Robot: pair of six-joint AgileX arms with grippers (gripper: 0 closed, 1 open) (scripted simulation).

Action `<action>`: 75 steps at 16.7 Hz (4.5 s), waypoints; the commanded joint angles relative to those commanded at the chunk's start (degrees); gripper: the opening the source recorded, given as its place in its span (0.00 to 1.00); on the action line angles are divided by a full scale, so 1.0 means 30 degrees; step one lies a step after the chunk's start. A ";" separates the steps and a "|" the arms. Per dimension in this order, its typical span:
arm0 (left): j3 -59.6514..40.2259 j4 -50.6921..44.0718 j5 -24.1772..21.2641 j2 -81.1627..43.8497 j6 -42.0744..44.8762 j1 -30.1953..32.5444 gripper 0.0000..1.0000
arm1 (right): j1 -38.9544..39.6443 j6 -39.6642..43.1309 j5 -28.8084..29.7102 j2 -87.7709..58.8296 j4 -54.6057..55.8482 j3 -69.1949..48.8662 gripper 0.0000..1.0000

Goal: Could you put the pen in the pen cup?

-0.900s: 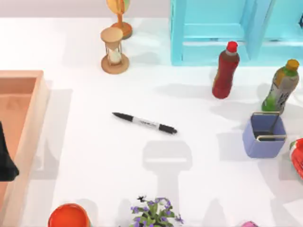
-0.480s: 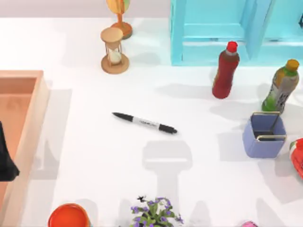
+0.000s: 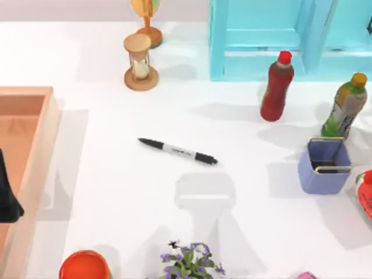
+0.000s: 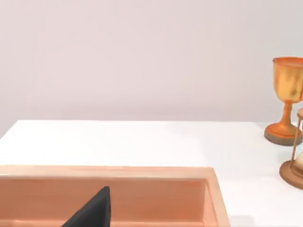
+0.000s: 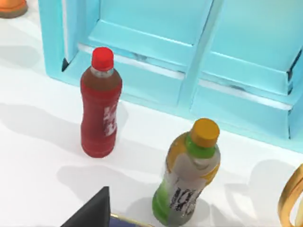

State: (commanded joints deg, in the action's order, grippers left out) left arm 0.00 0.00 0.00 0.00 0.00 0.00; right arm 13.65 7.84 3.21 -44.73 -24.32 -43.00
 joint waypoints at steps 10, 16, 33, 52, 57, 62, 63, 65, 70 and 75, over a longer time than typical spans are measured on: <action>0.0000 0.0000 0.0000 0.0000 0.0000 0.0000 1.00 | 0.6012 0.3315 0.1445 -1.9802 -1.0860 -1.9053 1.00; 0.0000 0.0000 0.0000 0.0000 0.0000 0.0000 1.00 | 0.8895 0.4850 0.2118 -2.9377 -1.6140 -2.8294 1.00; 0.0000 0.0000 0.0000 0.0000 0.0000 0.0000 1.00 | 0.9978 0.5914 0.2408 -3.4632 -1.5526 -3.0315 1.00; 0.0000 0.0000 0.0000 0.0000 0.0000 0.0000 1.00 | 0.9671 0.6223 0.2395 -3.5300 -1.2260 -2.7712 0.25; 0.0000 0.0000 0.0000 0.0000 0.0000 0.0000 1.00 | 0.9671 0.6223 0.2395 -3.5300 -1.2260 -2.7712 0.00; 0.0000 0.0000 0.0000 0.0000 0.0000 0.0000 1.00 | 0.9671 0.6223 0.2395 -3.5300 -1.2260 -2.7712 0.00; 0.0000 0.0000 0.0000 0.0000 0.0000 0.0000 1.00 | 0.9671 0.6223 0.2395 -3.5300 -1.2260 -2.7712 0.00; 0.0000 0.0000 0.0000 0.0000 0.0000 0.0000 1.00 | 1.0042 0.5417 0.1358 -3.3778 -1.3027 -2.7443 0.00; 0.0000 0.0000 0.0000 0.0000 0.0000 0.0000 1.00 | 1.1710 0.3716 0.1542 -3.0762 -1.4967 -2.6157 0.00; 0.0000 0.0000 0.0000 0.0000 0.0000 0.0000 1.00 | 1.4239 0.1245 0.1662 -2.6010 -1.7910 -2.4177 0.00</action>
State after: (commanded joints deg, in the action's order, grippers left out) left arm 0.00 0.00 0.00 0.00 0.00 0.00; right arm 56.37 11.58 8.20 -122.76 -78.05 -115.53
